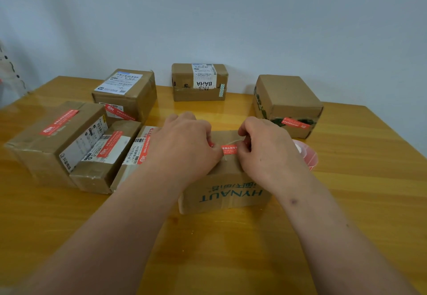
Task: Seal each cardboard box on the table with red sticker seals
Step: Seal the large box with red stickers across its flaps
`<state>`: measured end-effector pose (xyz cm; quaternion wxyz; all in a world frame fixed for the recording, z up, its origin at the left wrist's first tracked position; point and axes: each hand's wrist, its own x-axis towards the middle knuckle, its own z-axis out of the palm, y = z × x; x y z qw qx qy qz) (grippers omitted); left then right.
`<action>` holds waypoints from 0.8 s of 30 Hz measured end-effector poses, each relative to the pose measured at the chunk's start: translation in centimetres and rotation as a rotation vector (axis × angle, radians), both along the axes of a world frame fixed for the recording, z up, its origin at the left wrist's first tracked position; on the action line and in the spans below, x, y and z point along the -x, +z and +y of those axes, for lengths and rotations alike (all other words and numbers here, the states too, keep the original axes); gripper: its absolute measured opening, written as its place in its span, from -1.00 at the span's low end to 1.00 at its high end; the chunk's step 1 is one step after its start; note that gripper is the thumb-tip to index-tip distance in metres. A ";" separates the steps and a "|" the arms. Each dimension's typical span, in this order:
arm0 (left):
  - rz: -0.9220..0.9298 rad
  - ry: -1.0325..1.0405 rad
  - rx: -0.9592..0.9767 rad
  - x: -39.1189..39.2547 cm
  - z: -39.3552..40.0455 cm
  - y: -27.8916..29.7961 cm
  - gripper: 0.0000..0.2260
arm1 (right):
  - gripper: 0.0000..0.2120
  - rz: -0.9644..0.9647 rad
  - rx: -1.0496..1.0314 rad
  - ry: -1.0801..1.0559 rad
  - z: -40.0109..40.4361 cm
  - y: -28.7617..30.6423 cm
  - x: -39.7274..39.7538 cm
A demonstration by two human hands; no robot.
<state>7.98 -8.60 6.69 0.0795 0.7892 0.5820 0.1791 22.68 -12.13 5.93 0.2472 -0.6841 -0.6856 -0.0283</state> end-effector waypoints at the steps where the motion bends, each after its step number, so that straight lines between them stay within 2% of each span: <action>1: 0.007 -0.001 -0.003 0.0 0.0 0.0 -0.78 | -0.85 -0.001 -0.001 -0.005 0.0 -0.1 0.1; 4: 0.039 -0.003 -0.009 -0.1 0.1 0.0 -0.78 | -0.77 -0.018 -0.023 -0.059 0.0 -0.3 0.0; 7: 0.035 -0.004 -0.030 -0.1 0.2 -0.2 -0.76 | -0.66 0.077 -0.019 -0.109 0.1 -0.2 -0.5; 14: -0.110 0.027 -0.085 0.1 -0.1 -1.3 -0.75 | -0.73 0.156 -0.018 -0.135 0.1 -0.6 -1.0; 18: -0.257 0.064 0.007 0.9 0.1 -1.3 -0.67 | -0.73 0.159 0.005 -0.127 0.2 -0.5 -1.1; 24: -0.301 0.060 -0.004 0.8 0.7 -1.6 -0.81 | -0.77 0.182 0.039 -0.116 0.4 -0.5 -1.0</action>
